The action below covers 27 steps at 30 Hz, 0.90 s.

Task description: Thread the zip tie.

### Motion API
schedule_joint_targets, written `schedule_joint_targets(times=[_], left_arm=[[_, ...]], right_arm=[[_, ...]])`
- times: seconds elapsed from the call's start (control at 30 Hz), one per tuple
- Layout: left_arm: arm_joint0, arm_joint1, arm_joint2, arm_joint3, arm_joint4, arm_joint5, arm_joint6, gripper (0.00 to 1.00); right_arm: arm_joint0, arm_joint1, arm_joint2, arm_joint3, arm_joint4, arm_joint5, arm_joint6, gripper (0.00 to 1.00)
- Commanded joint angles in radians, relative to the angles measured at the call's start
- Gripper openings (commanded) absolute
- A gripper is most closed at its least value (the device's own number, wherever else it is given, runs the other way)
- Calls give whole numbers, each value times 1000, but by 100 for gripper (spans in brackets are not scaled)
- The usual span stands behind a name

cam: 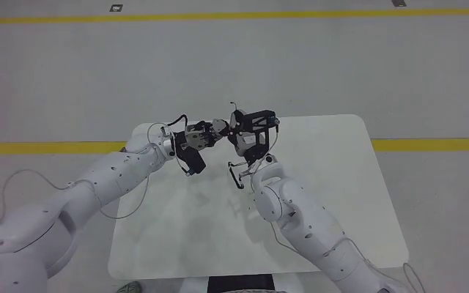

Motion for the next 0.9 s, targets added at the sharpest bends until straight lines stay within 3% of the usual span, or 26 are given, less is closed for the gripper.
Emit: schedule_joint_targets(times=[0.0,0.87], left_arm=[[0,0,0,0,0,0,0,0],[0,0,0,0,0,0,0,0]], right_arm=[[-1,-2,3,1,-5,1,1,0],[-40,-26,41,-16,-58,-37,36,0]])
